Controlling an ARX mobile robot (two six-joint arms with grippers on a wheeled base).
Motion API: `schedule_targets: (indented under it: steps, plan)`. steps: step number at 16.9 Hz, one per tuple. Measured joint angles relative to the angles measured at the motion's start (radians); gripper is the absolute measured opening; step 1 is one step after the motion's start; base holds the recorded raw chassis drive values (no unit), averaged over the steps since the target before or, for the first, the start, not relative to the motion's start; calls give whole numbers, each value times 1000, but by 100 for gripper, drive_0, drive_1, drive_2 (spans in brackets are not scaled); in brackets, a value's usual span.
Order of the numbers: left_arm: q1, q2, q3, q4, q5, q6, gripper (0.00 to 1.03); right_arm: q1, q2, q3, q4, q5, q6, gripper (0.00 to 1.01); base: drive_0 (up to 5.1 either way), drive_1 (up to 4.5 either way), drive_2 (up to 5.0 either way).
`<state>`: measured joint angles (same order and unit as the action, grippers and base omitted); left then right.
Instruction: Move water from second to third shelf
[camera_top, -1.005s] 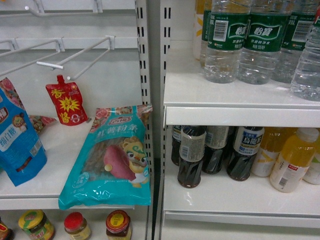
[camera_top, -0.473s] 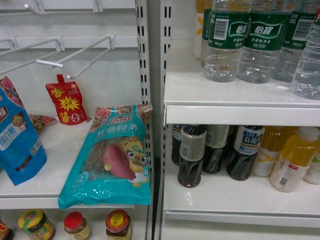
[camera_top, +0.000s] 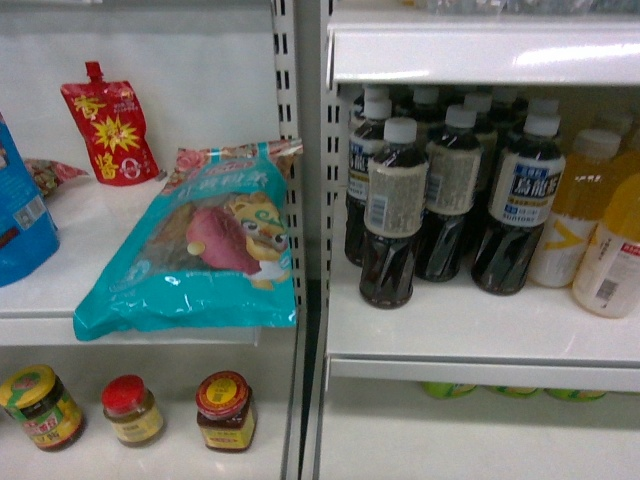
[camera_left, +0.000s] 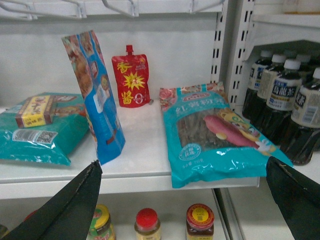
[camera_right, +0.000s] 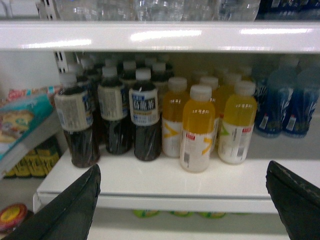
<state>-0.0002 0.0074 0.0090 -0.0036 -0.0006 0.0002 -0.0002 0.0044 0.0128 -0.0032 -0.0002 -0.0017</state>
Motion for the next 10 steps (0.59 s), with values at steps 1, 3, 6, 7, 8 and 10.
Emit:
schedule_targets:
  steps: [1, 3, 6, 7, 8, 10]
  plan:
    - [0, 0, 0, 0, 0, 0, 98, 0, 0, 0, 0, 0, 0, 98, 0, 0, 0]
    - [0, 0, 0, 0, 0, 0, 98, 0, 0, 0, 0, 0, 1, 98, 0, 0, 0]
    - [0, 0, 0, -4, 0, 0, 98, 0, 0, 0, -5, 1, 1, 98, 0, 0, 0]
    - [0, 0, 0, -4, 0, 0, 98, 0, 0, 0, -3, 0, 1, 98, 0, 0, 0]
    - [0, 0, 0, -2, 0, 0, 98, 0, 0, 0, -3, 1, 1, 98, 0, 0, 0]
    - [0, 0, 0, -1, 0, 0, 98, 0, 0, 0, -2, 1, 1, 98, 0, 0, 0]
